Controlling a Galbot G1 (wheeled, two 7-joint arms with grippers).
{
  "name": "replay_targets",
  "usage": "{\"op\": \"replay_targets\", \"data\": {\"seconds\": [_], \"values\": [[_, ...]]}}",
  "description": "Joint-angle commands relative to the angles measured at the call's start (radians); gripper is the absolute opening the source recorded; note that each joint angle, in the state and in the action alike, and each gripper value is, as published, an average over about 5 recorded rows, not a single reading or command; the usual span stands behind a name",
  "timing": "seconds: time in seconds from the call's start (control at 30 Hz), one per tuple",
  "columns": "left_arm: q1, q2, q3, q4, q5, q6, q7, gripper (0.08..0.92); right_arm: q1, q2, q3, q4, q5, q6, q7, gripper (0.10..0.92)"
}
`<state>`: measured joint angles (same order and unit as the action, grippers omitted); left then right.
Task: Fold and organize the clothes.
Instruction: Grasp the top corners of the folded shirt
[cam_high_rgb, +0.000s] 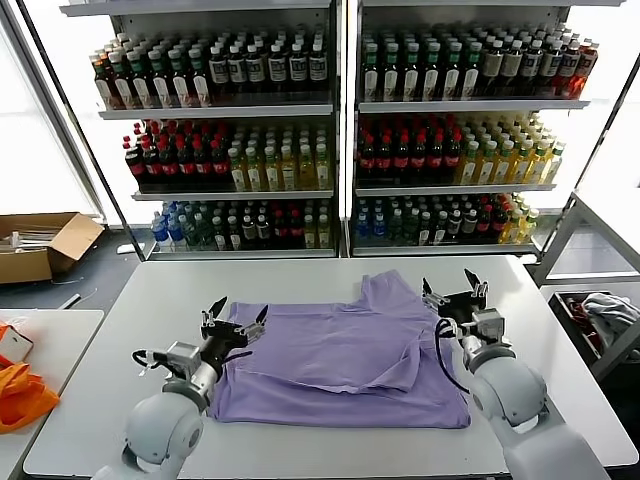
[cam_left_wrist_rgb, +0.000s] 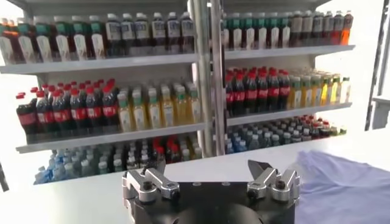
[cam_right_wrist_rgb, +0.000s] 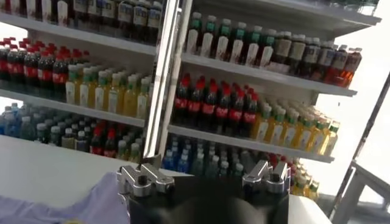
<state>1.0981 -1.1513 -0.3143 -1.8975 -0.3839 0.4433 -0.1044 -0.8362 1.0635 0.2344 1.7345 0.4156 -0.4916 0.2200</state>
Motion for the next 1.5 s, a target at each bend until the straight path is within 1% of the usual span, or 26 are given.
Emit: {"op": "replay_targets", "data": {"seconds": [0.03,0.27,0.57,0.9,1.2,1.43,1.5], "values": [[-0.356,0.032,0.131,0.43,-0.108,0.083,-0.053,0.823,0.297,0.027,-0.16,-0.32,0.078,-0.02,-0.018,0.823],[-0.392,0.033,0.163,0.483,-0.099,0.125,-0.06,0.823,0.374,0.127,-0.189,-0.478,0.094,-0.033,-0.028,0.823],[-0.407,0.051,0.175,0.498,-0.108,0.134,-0.061,0.822,0.386,0.224,-0.167,-0.606,0.073,-0.033,-0.037,0.823],[-0.345,0.059,0.158,0.435,-0.142,0.134,-0.061,0.823,0.364,0.267,-0.142,-0.643,0.045,-0.029,-0.052,0.823],[-0.337,0.042,0.154,0.451,-0.152,0.133,-0.055,0.823,0.348,0.289,-0.118,-0.667,0.029,-0.028,-0.051,0.823],[-0.292,0.037,0.15,0.444,-0.151,0.133,-0.053,0.823,0.314,0.293,-0.106,-0.661,0.014,-0.022,-0.048,0.823],[-0.277,0.034,0.149,0.443,-0.149,0.133,-0.053,0.809,0.304,0.29,-0.105,-0.649,0.014,-0.022,-0.045,0.816]]}}
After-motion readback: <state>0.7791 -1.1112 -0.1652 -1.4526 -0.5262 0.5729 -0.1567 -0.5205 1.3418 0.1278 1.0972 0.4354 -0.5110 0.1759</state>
